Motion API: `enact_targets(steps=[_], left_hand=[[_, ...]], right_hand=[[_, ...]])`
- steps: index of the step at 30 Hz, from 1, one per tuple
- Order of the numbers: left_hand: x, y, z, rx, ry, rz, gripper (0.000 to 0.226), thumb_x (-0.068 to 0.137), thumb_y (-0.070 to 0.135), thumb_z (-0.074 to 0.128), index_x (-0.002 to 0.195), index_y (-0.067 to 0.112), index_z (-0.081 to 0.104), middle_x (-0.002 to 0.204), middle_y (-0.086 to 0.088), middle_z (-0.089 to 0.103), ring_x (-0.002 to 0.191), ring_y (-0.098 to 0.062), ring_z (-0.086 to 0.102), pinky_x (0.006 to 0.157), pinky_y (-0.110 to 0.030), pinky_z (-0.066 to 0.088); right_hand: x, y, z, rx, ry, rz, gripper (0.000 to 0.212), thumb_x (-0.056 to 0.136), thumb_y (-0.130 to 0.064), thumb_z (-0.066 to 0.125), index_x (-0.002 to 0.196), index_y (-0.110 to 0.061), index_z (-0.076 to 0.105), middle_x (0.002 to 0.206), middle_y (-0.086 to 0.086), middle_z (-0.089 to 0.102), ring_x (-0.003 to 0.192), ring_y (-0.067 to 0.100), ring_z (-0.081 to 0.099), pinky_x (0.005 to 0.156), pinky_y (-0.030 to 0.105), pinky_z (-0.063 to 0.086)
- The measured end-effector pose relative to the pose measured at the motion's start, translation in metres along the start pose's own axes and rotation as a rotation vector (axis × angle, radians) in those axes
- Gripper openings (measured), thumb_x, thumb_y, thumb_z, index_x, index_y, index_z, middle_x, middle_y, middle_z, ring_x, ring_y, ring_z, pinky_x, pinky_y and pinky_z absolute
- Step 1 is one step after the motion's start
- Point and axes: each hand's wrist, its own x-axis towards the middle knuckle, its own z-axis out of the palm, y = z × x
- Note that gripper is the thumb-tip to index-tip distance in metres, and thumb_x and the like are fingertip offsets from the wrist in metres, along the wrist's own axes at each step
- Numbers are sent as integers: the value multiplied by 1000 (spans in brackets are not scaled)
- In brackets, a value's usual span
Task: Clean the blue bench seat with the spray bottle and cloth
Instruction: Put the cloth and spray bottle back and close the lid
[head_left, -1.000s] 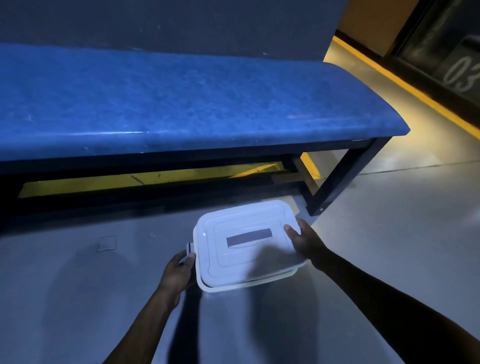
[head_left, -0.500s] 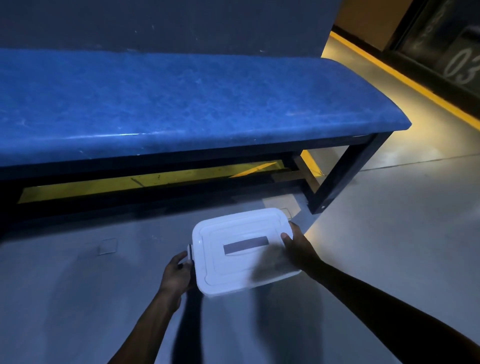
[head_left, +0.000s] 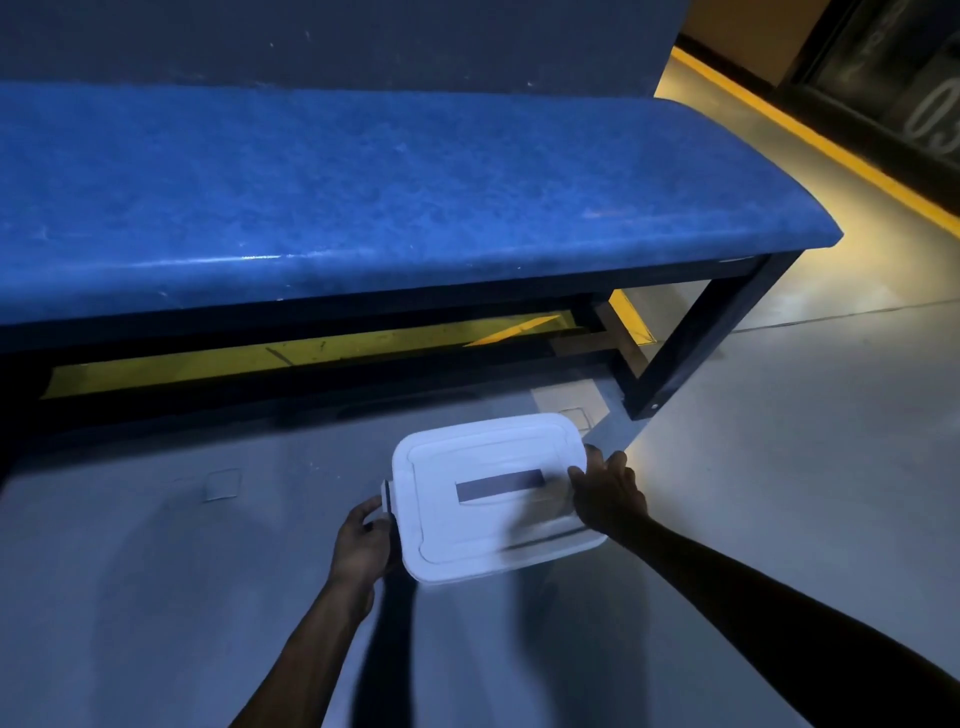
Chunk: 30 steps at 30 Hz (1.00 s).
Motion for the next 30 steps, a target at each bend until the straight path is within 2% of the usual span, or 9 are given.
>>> enact_targets(steps=[5, 8, 12, 15, 17, 22, 25, 28, 30], left_hand=[[-5, -1, 0, -66, -38, 10, 24, 109, 21, 49, 118, 11, 70, 100, -9, 73, 68, -12, 68, 58, -25, 55], [-7, -3, 0, -105, -57, 5, 18, 107, 15, 54, 113, 13, 71, 92, -1, 76, 59, 0, 71, 49, -18, 55], [-3, 3, 6, -166, -41, -7, 15, 98, 5, 67, 111, 12, 69, 80, 6, 76, 55, -3, 71, 46, -18, 55], [3, 6, 13, -167, 18, 12, 19, 94, 1, 72, 110, 9, 66, 99, -12, 76, 77, -24, 71, 70, -31, 61], [9, 4, 15, -153, 37, 28, 24, 94, 1, 72, 115, 6, 63, 111, -18, 72, 88, -29, 68, 88, -40, 57], [16, 0, 12, -108, 53, 8, 33, 93, 3, 74, 123, 2, 61, 116, -19, 73, 89, -31, 70, 85, -39, 57], [20, 0, 12, -63, 50, -13, 33, 94, 6, 73, 123, 2, 58, 117, -16, 70, 93, -31, 69, 86, -38, 55], [23, -2, 11, -33, 57, -39, 36, 94, 8, 74, 124, 0, 58, 121, -18, 70, 100, -34, 71, 85, -37, 56], [25, -5, 11, -31, 63, -34, 38, 93, 8, 74, 126, 0, 58, 120, -19, 71, 99, -35, 71, 79, -34, 57]], right_hand=[[3, -7, -6, 237, 47, 158, 56, 100, -43, 50, 149, -24, 29, 145, 15, 34, 134, 39, 38, 106, 55, 40], [10, -7, -2, 426, -6, 212, 66, 100, -44, 50, 154, -19, 22, 153, 17, 31, 138, 42, 38, 109, 55, 38], [17, -4, 0, 531, -120, 199, 60, 100, -40, 48, 150, -12, 30, 153, 17, 40, 130, 40, 52, 107, 53, 47], [26, 3, 7, 605, -117, 235, 71, 93, -47, 50, 153, -18, 23, 146, 17, 49, 121, 37, 59, 100, 54, 53], [30, 7, 12, 628, -95, 248, 75, 91, -50, 50, 153, -21, 21, 142, 17, 52, 116, 37, 62, 98, 55, 53], [30, 13, 10, 643, -80, 236, 74, 90, -55, 51, 151, -20, 26, 140, 14, 54, 117, 36, 62, 100, 53, 53], [18, 10, -10, 740, -94, 213, 66, 94, -58, 47, 137, -9, 46, 127, 15, 61, 112, 33, 63, 99, 48, 53], [4, 8, -32, 815, -102, 239, 19, 103, -26, 52, 106, -9, 58, 98, 10, 62, 90, 24, 62, 87, 35, 52], [5, 16, -33, 870, -84, 301, 20, 103, -22, 50, 89, -11, 59, 87, 10, 60, 81, 24, 60, 84, 40, 50]])
